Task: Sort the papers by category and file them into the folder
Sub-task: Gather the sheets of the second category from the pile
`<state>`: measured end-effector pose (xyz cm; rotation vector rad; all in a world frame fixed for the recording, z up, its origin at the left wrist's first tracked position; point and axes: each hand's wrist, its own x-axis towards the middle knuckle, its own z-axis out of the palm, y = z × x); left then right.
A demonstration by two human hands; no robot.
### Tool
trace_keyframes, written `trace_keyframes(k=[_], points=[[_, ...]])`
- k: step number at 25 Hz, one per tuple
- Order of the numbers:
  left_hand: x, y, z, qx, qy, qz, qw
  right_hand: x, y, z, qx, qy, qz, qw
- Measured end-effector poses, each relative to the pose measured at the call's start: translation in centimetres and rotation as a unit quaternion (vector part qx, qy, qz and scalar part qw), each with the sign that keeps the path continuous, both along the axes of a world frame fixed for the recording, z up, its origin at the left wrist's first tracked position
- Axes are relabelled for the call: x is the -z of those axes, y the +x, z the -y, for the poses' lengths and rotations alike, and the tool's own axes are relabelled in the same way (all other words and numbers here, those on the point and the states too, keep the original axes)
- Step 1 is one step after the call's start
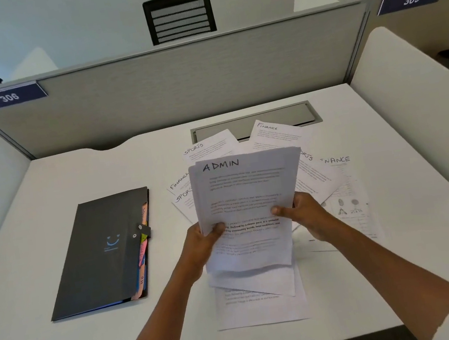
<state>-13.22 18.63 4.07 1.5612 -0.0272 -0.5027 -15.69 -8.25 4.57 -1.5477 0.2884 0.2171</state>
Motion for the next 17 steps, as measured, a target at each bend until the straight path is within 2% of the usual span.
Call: trace_keyframes(k=[3, 6, 11, 17], points=[[-0.6, 0.4, 1.2, -0.022, 0.0, 0.044, 0.999, -1.6, 0.1, -0.3, 0.062, -0.032, 0.057, 0.996], [-1.0, 0.8, 2.1, -0.048, -0.005, 0.055, 0.997, -2.0, 0.1, -0.4, 0.081, -0.073, 0.107, 0.988], [-0.6, 0.9, 3.4, -0.074, 0.049, 0.058, 0.994, -0.7, -0.4, -0.3, 0.086, -0.135, 0.091, 0.983], [-0.4, 1.1, 4.4, -0.114, 0.042, 0.085, 0.989, -0.1, 0.2, -0.7, 0.103, -0.169, 0.13, 0.972]])
